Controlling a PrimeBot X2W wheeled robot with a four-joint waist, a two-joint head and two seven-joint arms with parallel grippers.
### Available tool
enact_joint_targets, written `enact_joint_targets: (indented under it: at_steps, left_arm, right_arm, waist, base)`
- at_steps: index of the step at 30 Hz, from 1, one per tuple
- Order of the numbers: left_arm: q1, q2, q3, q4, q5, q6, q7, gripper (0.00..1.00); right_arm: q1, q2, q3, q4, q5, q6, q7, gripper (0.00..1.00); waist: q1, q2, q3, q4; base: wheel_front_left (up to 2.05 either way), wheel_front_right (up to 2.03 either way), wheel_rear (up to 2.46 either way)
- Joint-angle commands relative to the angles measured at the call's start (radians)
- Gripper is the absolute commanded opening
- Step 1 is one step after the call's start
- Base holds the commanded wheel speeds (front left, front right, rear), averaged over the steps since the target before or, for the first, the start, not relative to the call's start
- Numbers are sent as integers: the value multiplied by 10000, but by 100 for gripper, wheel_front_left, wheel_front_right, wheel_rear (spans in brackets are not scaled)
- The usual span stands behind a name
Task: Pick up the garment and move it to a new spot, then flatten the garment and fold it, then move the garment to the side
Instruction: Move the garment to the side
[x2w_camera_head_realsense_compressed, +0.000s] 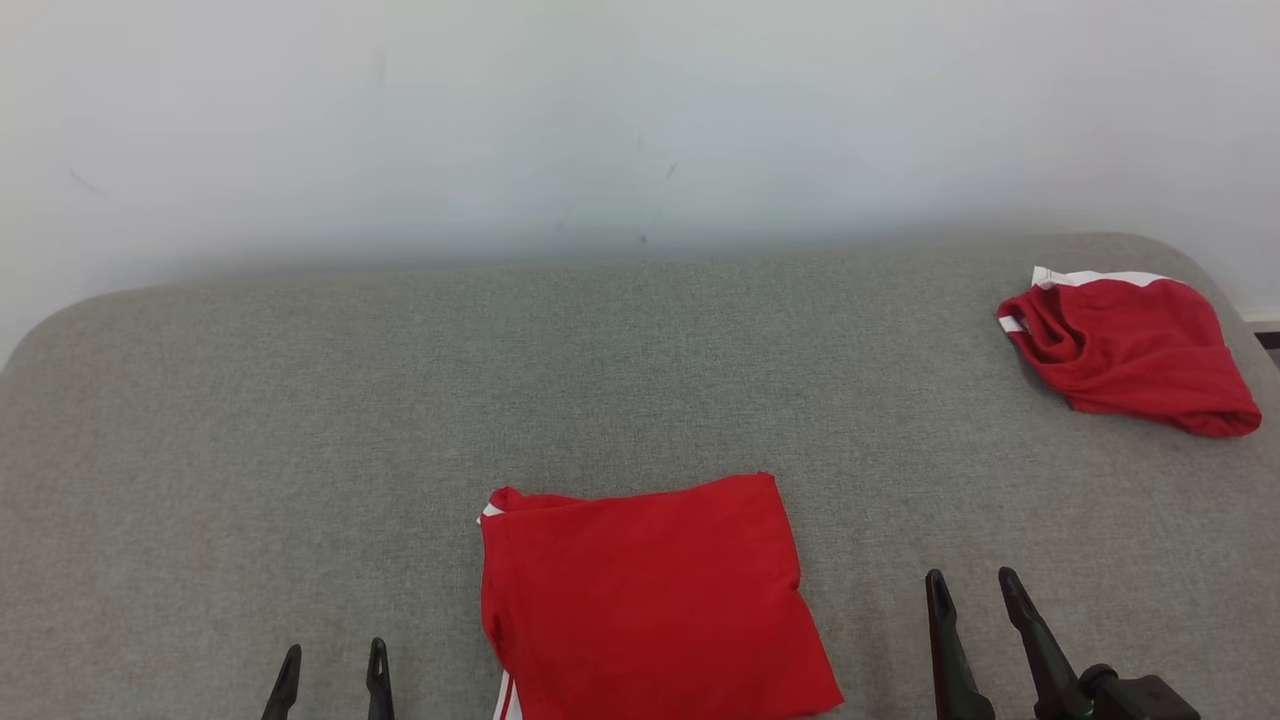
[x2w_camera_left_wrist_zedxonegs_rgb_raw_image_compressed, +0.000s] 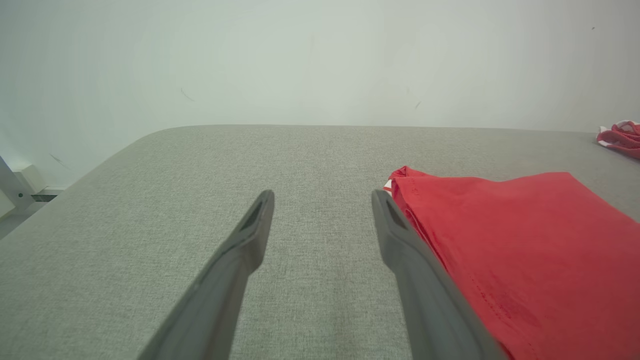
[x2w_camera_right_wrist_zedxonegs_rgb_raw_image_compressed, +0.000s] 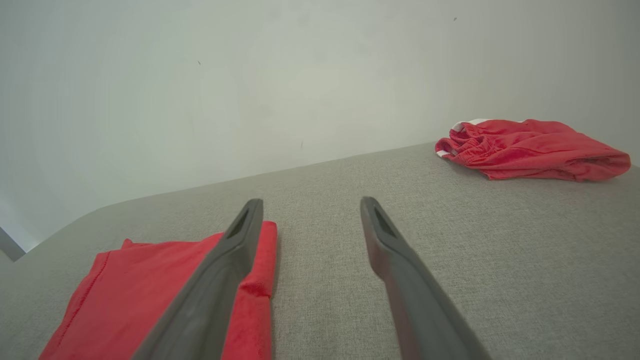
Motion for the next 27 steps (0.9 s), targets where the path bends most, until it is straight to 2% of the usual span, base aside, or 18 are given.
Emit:
enact_joint_targets:
  at_steps: [1,27]
  left_arm:
    - [68,-12,-12,32,33,2,-27,100]
    - [-41,-12,-107,146,-126,93,-27,100]
  right_arm:
    - [97,34,10,43,-67,-26,5,100]
    - [-36,54,252,555,-38,-26,5,100]
  waist:
    - [0,0,4,17]
    - [0,0,64,138]
  base:
    - [0,0,0]
    - [0,0,0]
